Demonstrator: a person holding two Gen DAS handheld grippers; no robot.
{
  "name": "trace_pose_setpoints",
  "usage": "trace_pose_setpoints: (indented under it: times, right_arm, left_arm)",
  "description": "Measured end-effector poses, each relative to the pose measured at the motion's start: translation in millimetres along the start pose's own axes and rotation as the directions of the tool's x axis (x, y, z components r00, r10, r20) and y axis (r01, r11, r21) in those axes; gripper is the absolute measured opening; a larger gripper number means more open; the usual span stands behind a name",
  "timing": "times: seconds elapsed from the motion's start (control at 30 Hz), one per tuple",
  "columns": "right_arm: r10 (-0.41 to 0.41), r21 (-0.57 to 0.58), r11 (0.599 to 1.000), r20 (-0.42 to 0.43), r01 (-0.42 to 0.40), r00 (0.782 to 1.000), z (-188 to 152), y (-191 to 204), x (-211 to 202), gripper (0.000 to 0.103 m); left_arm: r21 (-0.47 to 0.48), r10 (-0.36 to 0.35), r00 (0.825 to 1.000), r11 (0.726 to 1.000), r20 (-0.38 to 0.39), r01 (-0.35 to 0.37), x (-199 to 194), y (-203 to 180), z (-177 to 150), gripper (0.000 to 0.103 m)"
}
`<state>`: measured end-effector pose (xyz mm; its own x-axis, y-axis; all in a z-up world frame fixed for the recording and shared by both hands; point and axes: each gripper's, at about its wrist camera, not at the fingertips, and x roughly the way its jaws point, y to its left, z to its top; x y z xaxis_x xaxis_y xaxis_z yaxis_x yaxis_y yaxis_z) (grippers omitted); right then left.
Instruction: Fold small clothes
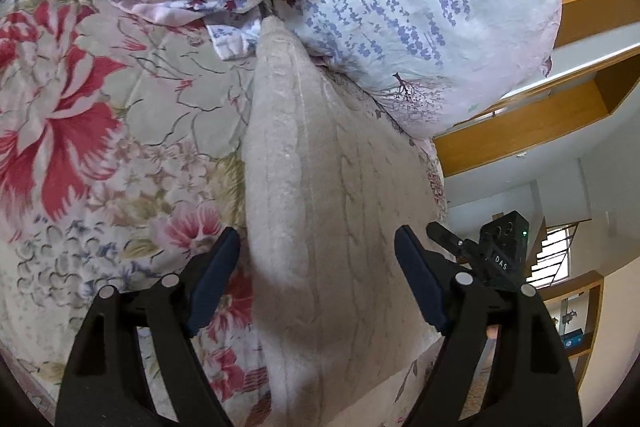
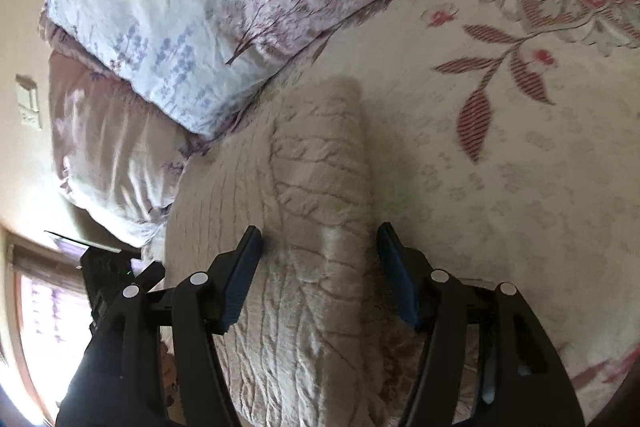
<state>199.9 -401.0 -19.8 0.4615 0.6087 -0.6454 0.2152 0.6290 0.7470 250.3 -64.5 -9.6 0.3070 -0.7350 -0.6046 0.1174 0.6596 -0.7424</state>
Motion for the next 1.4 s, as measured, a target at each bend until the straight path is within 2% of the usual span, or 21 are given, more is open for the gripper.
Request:
trace_pose_setpoints:
  times: [0.13,0.2,0.27,0.33,0.43,0.57,0.67,0.83,0.93,1.1,1.2,1.27,1.33,1.4]
  right_arm:
    - [0.05,-0.016,0.999,-0.01,-0.05,0.999,-2.0,0.2,3.7,0.061]
    - [0.061,-0.025,0.998,-0.017,-0.062,0.998,-3.9,-0.4,5.4,0.054]
    - [0.071,-0.04,0.997,-0.013,-0.071,0.997,-6.7,0.5,6.3,0.048]
    - [0.101,-0.031,0.994,-0.01,-0.101,0.995,-8.8,-0.3,6.3,0.037]
    - [0.118,-0.027,0.993,0.013,-0.117,0.993,-12.6,2.4,3.4,0.032]
    - [0.16,-0.033,0.987,0.063,-0.158,0.985,-20.6,12.8,-7.8,0.03]
    - [0.185,-0.062,0.982,0.084,-0.18,0.979,-29.8,30.7,-15.7,0.03]
    - [0.198,-0.136,0.973,0.08,-0.186,0.977,-45.4,71.8,-8.9,0.029]
    - [0.199,-0.21,0.961,0.075,-0.18,0.977,-50.9,102.5,4.3,0.029]
    - [0.186,-0.324,0.933,0.066,-0.156,0.98,-65.8,144.7,33.9,0.029]
    - [0.108,-0.326,0.94,0.009,-0.099,0.994,-69.9,150.7,69.7,0.029]
    - [-0.004,-0.274,0.962,-0.035,-0.006,0.999,-69.5,140.2,99.4,0.031]
    - [0.019,-0.232,0.972,-0.045,-0.029,0.999,-66.2,132.0,103.5,0.036]
    - [0.015,-0.224,0.974,-0.061,-0.028,0.998,-63.2,131.0,98.9,0.041]
  left_arm:
    - [-0.003,-0.013,1.0,1.0,-0.005,0.013,7.3,-1.6,2.5,0.073]
    - [0.0,-0.012,1.0,1.0,-0.004,0.012,10.4,-2.3,3.6,0.07]
    - [-0.01,-0.013,1.0,1.0,-0.006,0.013,14.4,-1.3,4.2,0.062]
    - [-0.025,-0.025,1.0,0.999,-0.008,0.025,14.6,1.4,4.3,0.056]
    - [-0.03,-0.046,0.999,0.999,0.003,0.046,10.1,4.6,2.4,0.042]
    - [-0.002,-0.068,0.998,0.998,0.016,0.068,0.0,-3.5,1.2,0.036]
    - [0.018,-0.105,0.994,0.994,0.02,0.104,-15.0,-9.6,-1.5,0.035]
    - [0.051,-0.105,0.993,0.993,0.049,0.103,-60.3,-6.8,-9.9,0.035]
    - [0.062,-0.085,0.993,0.995,0.083,0.08,-92.7,2.3,-13.6,0.035]
    - [0.081,-0.015,0.987,0.997,0.157,0.003,-143.9,24.0,-17.5,0.036]
    - [0.028,0.053,0.985,0.998,0.161,-0.058,-148.4,53.6,-14.3,0.038]
    - [-0.053,0.135,0.983,0.99,0.127,-0.129,-134.2,83.4,-9.6,0.044]
    - [-0.096,0.095,0.987,0.992,0.131,-0.082,-126.9,101.2,-9.8,0.049]
    - [-0.089,0.094,0.986,0.993,0.139,-0.082,-128.6,100.7,-9.1,0.052]
